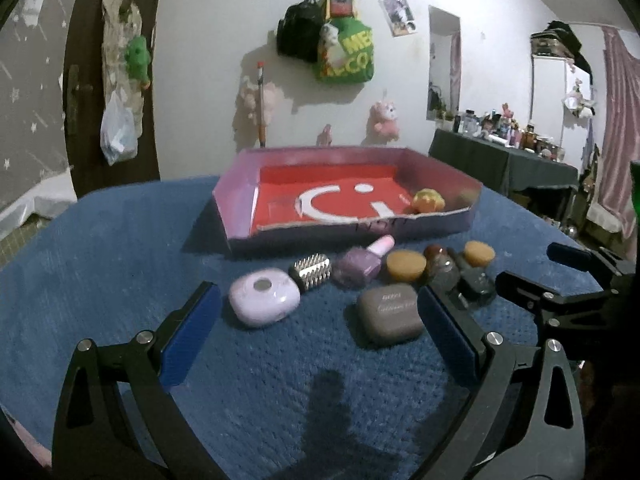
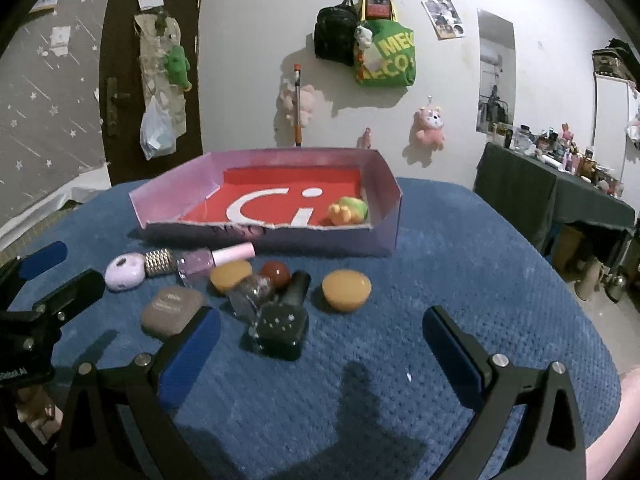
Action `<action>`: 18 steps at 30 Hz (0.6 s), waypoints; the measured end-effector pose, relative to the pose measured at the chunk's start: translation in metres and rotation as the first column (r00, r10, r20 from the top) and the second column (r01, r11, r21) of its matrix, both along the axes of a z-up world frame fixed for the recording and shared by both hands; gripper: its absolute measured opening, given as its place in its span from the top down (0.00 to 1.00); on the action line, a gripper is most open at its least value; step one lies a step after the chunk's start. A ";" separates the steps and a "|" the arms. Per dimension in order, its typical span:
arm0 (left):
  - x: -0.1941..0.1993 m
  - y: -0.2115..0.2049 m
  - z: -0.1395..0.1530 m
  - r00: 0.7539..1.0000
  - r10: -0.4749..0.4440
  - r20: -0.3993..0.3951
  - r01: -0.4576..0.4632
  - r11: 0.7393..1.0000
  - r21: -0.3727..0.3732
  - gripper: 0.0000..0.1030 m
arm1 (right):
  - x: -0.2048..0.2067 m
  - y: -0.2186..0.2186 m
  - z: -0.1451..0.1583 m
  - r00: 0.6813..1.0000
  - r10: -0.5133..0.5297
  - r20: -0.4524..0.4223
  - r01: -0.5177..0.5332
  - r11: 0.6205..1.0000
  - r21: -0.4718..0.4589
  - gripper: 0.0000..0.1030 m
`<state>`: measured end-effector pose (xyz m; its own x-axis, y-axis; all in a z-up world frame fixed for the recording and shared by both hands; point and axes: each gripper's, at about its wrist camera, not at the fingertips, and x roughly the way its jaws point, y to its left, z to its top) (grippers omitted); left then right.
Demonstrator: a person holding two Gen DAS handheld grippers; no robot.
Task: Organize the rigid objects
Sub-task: 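Open both tools and withdraw them from the box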
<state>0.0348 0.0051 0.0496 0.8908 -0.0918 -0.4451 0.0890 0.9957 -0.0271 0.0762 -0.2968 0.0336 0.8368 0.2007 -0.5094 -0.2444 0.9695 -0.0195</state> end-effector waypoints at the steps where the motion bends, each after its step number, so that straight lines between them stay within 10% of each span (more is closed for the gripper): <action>1: 0.001 0.002 -0.002 1.000 0.005 -0.011 -0.005 1.000 -0.012 0.03 | 0.000 0.000 -0.002 1.000 -0.001 -0.006 0.001 1.000 -0.002 0.00; 18: 0.028 0.024 -0.001 0.990 0.020 -0.136 -0.021 1.000 -0.007 0.03 | 0.023 -0.007 -0.007 0.996 -0.020 -0.081 0.018 1.000 -0.021 0.00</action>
<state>0.0630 0.0294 0.0491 0.8235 -0.0786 -0.5619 0.0639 0.9969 -0.0457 0.0997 -0.3037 0.0262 0.7958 0.1742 -0.5799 -0.2276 0.9735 -0.0199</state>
